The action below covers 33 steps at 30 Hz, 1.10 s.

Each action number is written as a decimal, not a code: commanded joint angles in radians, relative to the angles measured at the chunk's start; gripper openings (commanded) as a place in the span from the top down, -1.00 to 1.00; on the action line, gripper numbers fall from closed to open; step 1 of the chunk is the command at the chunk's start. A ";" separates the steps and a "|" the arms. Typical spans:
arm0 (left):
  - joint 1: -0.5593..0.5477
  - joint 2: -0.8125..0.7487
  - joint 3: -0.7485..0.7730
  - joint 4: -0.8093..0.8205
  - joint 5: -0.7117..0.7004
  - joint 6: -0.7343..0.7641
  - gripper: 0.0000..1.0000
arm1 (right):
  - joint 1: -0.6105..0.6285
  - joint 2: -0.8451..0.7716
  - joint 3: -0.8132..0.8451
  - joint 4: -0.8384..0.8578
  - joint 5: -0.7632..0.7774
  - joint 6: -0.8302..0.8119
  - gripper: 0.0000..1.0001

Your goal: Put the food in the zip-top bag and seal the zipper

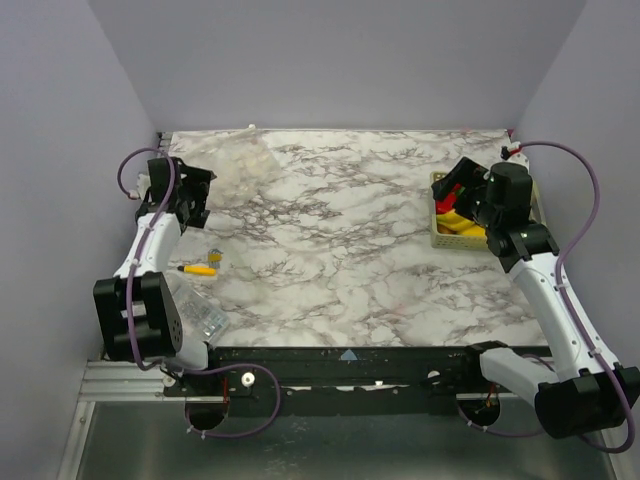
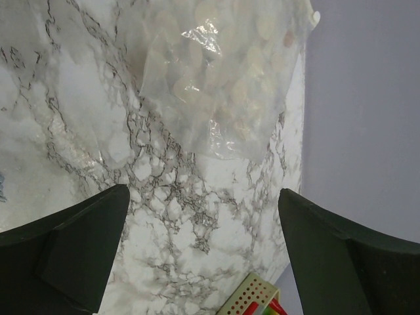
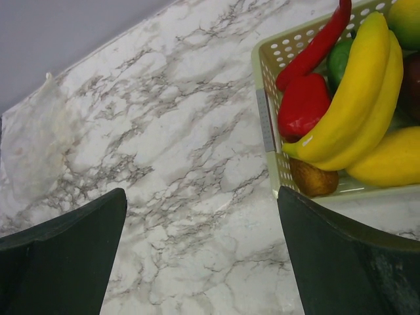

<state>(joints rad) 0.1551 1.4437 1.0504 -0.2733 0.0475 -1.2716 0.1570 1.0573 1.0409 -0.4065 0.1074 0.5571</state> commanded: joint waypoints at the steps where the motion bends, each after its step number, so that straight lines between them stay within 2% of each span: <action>1: -0.001 0.119 0.089 -0.131 0.048 -0.153 -0.97 | -0.002 -0.011 0.024 -0.071 0.013 0.007 -1.00; 5: -0.005 0.233 0.184 -0.241 0.012 -0.173 -0.97 | -0.003 -0.017 0.032 -0.075 0.003 0.018 -1.00; 8: -0.006 0.281 0.186 -0.198 0.007 -0.203 -0.97 | -0.002 -0.030 0.031 -0.076 0.006 0.027 -1.00; 13: -0.015 0.392 0.244 -0.106 0.025 -0.152 -0.97 | -0.003 -0.041 0.024 -0.078 0.024 0.036 -1.00; 17: -0.020 0.500 0.351 -0.159 0.061 -0.106 -0.92 | -0.002 -0.033 0.017 -0.068 0.017 0.053 -1.00; 18: -0.025 0.503 0.349 -0.146 0.057 -0.099 -0.83 | -0.003 -0.030 0.016 -0.062 0.013 0.059 -1.00; 21: -0.036 0.492 0.325 -0.083 0.023 -0.069 -0.36 | -0.003 -0.020 0.008 -0.050 0.001 0.070 -1.00; 26: -0.043 0.534 0.386 -0.101 0.015 0.055 0.05 | -0.003 -0.002 0.010 -0.040 -0.015 0.072 -1.00; 30: -0.053 0.533 0.399 -0.099 0.028 0.181 0.53 | -0.002 -0.001 0.012 -0.040 -0.012 0.065 -1.00; 33: -0.083 0.525 0.441 -0.155 0.020 0.331 0.71 | -0.003 0.001 0.005 -0.030 -0.011 0.050 -1.00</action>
<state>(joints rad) 0.1051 1.9625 1.4269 -0.3748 0.0795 -1.1667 0.1570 1.0534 1.0412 -0.4618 0.1074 0.6178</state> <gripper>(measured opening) 0.218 0.998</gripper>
